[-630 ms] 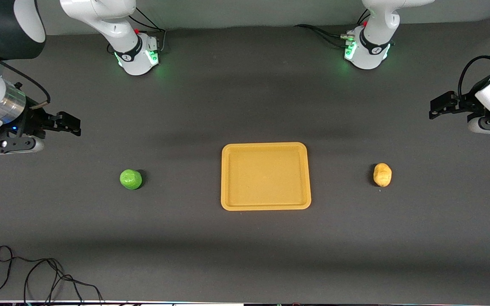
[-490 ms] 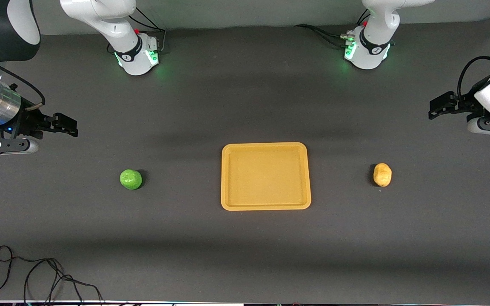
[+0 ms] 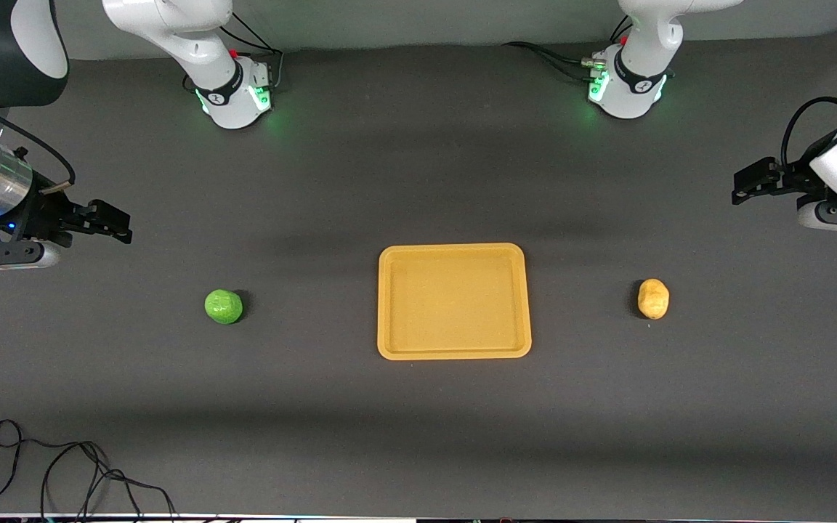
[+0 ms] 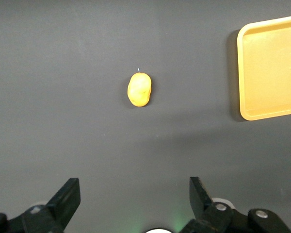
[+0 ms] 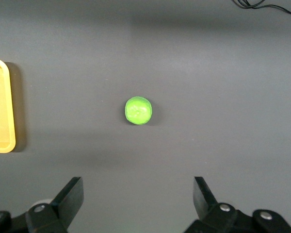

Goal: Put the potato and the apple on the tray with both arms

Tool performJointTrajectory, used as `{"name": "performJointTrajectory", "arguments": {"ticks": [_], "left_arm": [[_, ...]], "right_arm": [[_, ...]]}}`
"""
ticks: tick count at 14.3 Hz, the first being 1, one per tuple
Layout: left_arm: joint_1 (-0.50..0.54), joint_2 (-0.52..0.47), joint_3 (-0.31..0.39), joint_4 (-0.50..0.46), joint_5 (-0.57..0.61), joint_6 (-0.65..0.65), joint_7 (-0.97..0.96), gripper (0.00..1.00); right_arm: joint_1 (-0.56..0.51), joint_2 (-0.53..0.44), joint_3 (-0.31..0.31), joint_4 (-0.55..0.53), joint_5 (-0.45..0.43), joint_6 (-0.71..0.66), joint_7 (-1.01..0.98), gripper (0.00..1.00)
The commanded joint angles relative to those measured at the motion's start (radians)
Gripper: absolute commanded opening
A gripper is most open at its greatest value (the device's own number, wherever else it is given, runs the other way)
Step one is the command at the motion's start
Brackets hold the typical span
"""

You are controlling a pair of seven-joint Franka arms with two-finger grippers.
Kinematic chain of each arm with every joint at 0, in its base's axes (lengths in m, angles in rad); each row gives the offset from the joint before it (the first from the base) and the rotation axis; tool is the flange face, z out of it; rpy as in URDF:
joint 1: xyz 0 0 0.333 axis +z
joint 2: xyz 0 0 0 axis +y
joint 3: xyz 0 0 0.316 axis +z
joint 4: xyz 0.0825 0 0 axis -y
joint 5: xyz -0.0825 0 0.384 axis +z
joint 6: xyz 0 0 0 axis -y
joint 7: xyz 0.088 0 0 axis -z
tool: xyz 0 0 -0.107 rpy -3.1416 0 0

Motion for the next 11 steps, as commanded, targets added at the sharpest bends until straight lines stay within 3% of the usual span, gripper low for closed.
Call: {"name": "performJointTrajectory", "arguments": {"ticks": [1, 7, 11], "left_arm": [[0.003, 0.000, -0.001, 0.005, -0.006, -0.011, 0.014, 1.00], [0.001, -0.006, -0.003, -0.014, -0.003, 0.004, 0.012, 1.00], [0.001, 0.005, -0.003, 0.008, -0.001, -0.005, 0.014, 1.00]], "right_arm": [[-0.002, 0.006, -0.001, 0.003, 0.021, 0.011, 0.020, 1.00], [0.005, 0.063, 0.010, -0.037, 0.021, 0.058, 0.004, 1.00], [0.016, 0.054, 0.010, -0.306, 0.021, 0.418, 0.005, 1.00]]}}
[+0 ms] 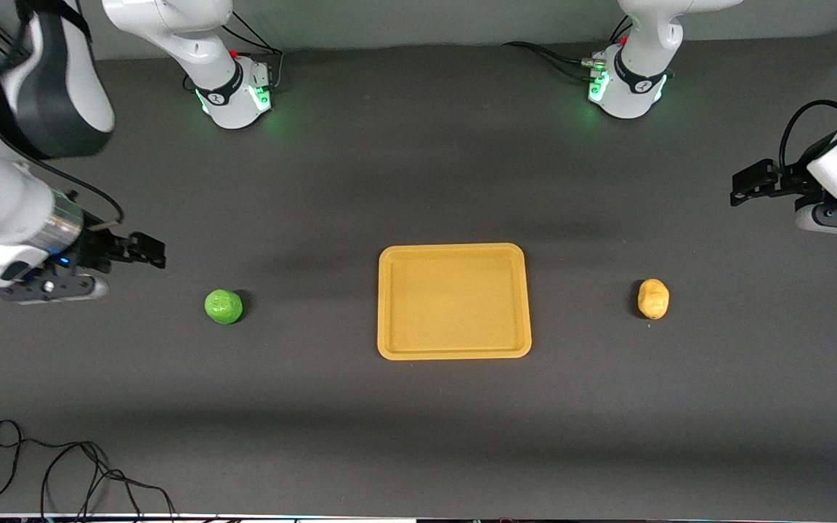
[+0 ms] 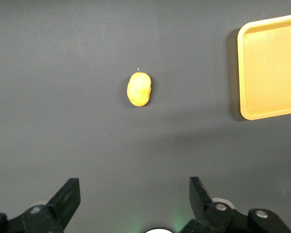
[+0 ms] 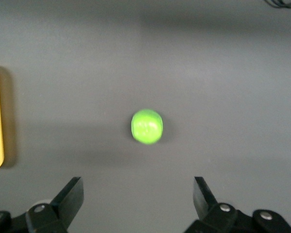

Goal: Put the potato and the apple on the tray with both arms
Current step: 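Lower the right gripper onto the green apple while the left gripper reaches the potato, then close the right gripper on the apple while the left gripper grasps the potato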

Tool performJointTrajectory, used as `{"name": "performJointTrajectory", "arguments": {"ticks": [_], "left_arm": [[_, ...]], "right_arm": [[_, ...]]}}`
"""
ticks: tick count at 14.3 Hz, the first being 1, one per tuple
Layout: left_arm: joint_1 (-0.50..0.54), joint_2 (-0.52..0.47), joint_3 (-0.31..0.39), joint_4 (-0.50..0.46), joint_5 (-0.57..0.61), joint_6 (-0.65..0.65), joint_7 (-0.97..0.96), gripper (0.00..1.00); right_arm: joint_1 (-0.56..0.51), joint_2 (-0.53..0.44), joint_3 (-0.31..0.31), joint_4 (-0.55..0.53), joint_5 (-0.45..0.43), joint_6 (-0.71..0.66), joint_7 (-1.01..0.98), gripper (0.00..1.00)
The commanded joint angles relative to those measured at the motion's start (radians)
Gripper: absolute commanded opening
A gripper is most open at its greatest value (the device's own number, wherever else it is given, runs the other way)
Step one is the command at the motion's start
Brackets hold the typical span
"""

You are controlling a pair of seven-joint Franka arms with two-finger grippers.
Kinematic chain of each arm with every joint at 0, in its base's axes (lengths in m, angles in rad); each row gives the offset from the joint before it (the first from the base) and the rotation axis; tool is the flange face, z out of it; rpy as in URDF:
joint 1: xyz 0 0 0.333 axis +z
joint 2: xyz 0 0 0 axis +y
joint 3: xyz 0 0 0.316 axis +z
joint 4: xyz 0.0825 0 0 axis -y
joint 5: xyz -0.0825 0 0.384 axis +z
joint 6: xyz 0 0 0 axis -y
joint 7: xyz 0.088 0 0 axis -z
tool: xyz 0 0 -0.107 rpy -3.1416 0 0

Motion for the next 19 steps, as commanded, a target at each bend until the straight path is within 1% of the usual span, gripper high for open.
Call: {"name": "performJointTrajectory", "arguments": {"ticks": [1, 2, 4, 6, 8, 9, 12, 14, 15, 16, 18, 19], "left_arm": [[0.001, -0.013, -0.002, -0.015, 0.002, 0.004, 0.012, 1.00], [-0.001, -0.010, -0.003, -0.014, 0.002, 0.007, 0.012, 1.00], [0.001, 0.014, -0.002, 0.023, 0.002, -0.005, 0.013, 1.00], [0.001, 0.005, -0.003, 0.005, 0.002, 0.010, 0.012, 1.00], [-0.011, 0.022, -0.006, 0.003, 0.003, 0.046, 0.004, 1.00], [-0.019, 0.054, -0.006, 0.001, 0.005, 0.076, 0.002, 1.00], [-0.039, 0.201, -0.006, 0.001, 0.034, 0.194, 0.002, 1.00], [-0.053, 0.281, -0.005, -0.006, 0.062, 0.249, -0.002, 1.00], [-0.054, 0.315, -0.005, -0.026, 0.074, 0.295, -0.002, 1.00], [-0.053, 0.338, -0.006, -0.064, 0.074, 0.362, -0.002, 1.00], [-0.048, 0.387, -0.005, -0.158, 0.074, 0.538, -0.008, 1.00], [-0.048, 0.407, -0.003, -0.198, 0.074, 0.615, -0.013, 1.00]], "right_arm": [[0.003, -0.009, -0.002, -0.169, 0.012, 0.211, 0.004, 1.00], [0.004, 0.020, -0.002, -0.191, 0.009, 0.266, 0.001, 1.00], [0.011, 0.112, -0.002, -0.194, 0.010, 0.346, 0.020, 1.00], [0.005, 0.195, -0.006, -0.208, 0.010, 0.427, 0.012, 1.00], [0.008, 0.238, -0.008, -0.254, 0.012, 0.524, 0.018, 1.00], [0.008, 0.253, -0.008, -0.266, 0.012, 0.542, 0.020, 1.00], [0.008, 0.296, -0.008, -0.266, 0.012, 0.558, 0.020, 1.00], [0.009, 0.329, -0.008, -0.265, 0.012, 0.572, 0.020, 1.00], [0.009, 0.333, -0.008, -0.260, 0.010, 0.572, 0.018, 0.94], [0.011, 0.327, -0.008, -0.259, 0.010, 0.572, 0.017, 0.79], [0.011, 0.315, -0.006, -0.254, 0.010, 0.561, 0.017, 0.53], [0.011, 0.301, -0.002, -0.246, 0.010, 0.553, 0.018, 0.44]]}}
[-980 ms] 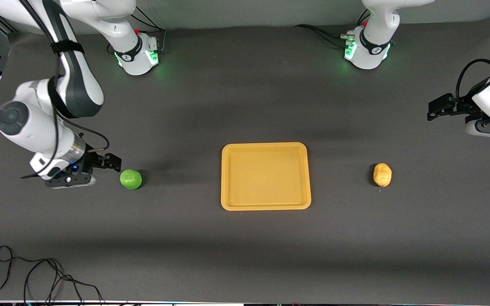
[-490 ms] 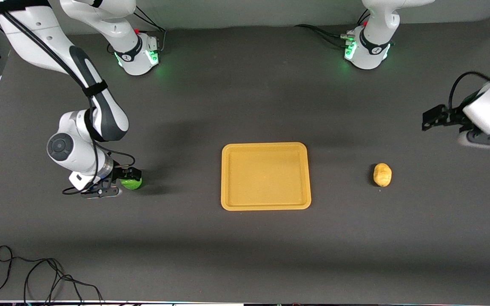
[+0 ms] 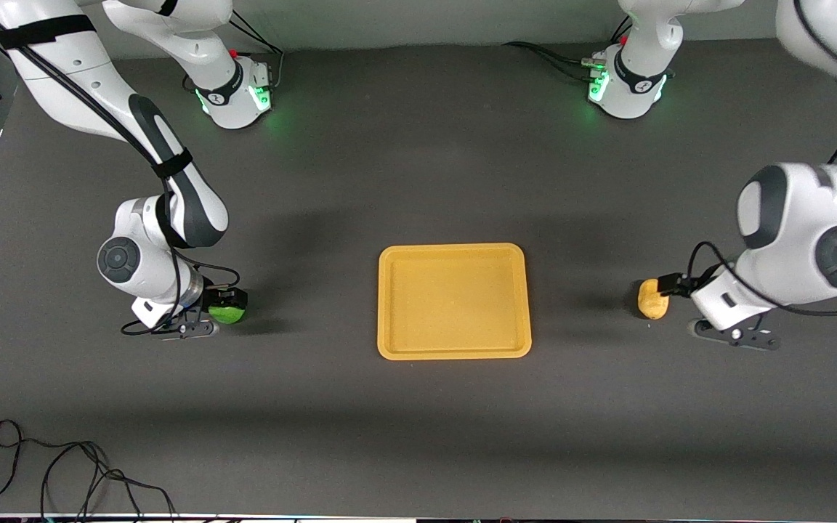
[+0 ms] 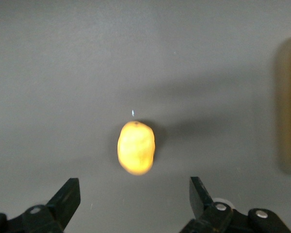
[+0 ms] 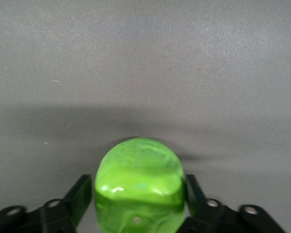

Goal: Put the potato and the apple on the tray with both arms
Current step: 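Close the right gripper on the apple while the left gripper grasps the potato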

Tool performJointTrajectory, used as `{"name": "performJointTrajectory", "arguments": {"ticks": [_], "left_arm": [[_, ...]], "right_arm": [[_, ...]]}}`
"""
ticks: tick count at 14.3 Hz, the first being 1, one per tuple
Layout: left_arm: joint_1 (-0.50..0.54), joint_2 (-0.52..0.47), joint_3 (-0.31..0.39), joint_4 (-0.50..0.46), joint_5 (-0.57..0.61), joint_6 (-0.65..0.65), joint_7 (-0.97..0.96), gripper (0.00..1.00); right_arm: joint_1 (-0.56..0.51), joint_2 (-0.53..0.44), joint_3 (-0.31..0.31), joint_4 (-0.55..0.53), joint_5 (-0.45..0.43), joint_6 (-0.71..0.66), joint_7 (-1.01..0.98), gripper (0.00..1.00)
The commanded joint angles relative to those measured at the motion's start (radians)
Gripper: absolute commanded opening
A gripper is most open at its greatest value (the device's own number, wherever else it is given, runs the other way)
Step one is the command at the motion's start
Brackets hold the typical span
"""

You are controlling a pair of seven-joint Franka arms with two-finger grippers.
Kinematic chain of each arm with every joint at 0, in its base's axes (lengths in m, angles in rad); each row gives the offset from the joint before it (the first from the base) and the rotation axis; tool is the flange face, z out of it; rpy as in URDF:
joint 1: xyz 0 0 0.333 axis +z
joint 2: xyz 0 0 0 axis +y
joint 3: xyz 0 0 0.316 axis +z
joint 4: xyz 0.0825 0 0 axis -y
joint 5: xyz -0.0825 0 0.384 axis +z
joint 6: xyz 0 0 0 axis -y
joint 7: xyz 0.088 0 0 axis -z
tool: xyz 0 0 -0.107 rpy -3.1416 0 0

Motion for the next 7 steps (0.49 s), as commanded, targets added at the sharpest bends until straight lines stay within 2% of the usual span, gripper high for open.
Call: {"name": "performJointTrajectory", "arguments": {"ticks": [1, 3, 5, 7], "left_arm": [[-0.008, 0.028, 0.008, -0.120, 0.018, 0.181, -0.028, 1.00], [-0.009, 0.051, 0.008, -0.161, 0.034, 0.253, -0.040, 1.00], [-0.011, 0.087, 0.008, -0.163, 0.067, 0.267, -0.040, 1.00], [-0.019, 0.114, 0.008, -0.163, 0.094, 0.271, -0.051, 1.00]], "right_arm": [[0.011, -0.046, 0.007, 0.016, 0.010, -0.039, 0.019, 0.36], [0.035, -0.076, 0.015, 0.076, 0.010, -0.171, 0.021, 0.27], [0.037, -0.089, 0.016, 0.152, 0.010, -0.315, 0.018, 0.27], [0.037, -0.101, 0.016, 0.206, 0.010, -0.398, 0.019, 0.27]]}}
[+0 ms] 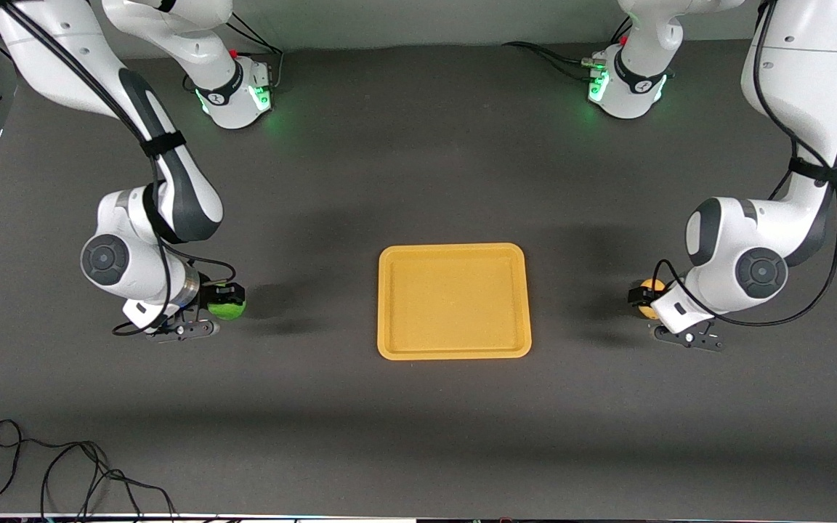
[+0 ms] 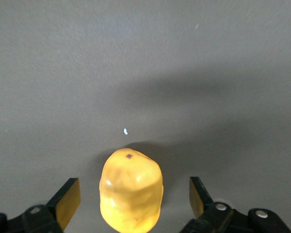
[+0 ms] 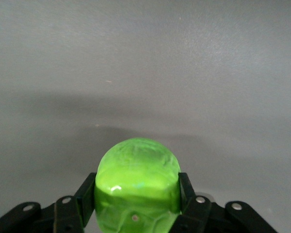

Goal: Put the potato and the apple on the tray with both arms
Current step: 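Close the right gripper on the apple while the left gripper grasps the potato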

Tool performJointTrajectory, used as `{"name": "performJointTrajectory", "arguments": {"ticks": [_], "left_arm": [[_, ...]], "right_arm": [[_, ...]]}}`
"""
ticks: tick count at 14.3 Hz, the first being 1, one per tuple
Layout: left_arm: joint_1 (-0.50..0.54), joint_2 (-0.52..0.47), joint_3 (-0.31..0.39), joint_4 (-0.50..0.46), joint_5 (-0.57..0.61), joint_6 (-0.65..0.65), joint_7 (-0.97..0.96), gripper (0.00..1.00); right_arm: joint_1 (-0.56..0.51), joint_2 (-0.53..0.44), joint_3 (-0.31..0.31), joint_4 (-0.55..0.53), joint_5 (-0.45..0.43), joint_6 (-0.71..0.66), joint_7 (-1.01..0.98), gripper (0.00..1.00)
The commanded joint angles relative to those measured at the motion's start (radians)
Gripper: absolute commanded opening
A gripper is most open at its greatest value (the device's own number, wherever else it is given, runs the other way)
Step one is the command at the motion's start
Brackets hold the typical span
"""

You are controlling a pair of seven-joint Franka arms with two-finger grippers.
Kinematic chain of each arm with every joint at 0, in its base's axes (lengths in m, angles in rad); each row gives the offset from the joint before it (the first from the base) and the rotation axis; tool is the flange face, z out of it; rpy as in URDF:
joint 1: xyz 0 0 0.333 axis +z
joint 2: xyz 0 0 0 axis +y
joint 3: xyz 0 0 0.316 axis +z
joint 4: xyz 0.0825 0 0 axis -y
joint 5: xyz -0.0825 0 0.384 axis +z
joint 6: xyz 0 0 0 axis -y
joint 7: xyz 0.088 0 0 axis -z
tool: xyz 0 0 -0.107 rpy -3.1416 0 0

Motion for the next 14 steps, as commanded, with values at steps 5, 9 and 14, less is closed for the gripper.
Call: {"name": "performJointTrajectory", "arguments": {"ticks": [5, 9, 14], "left_arm": [[-0.055, 0.023, 0.007, -0.010, 0.055, 0.035, -0.117, 0.29], [-0.145, 0.005, 0.002, 0.065, 0.053, -0.075, -0.298, 0.02], [-0.358, 0.100, 0.000, 0.378, 0.033, -0.338, -0.574, 0.00]], "right_arm": [[-0.002, -0.063, -0.002, 0.109, 0.011, -0.211, 0.004, 0.27], [-0.001, -0.085, 0.000, 0.160, 0.014, -0.307, 0.017, 0.27], [-0.001, -0.092, 0.028, 0.281, 0.015, -0.465, 0.019, 0.27]]}}
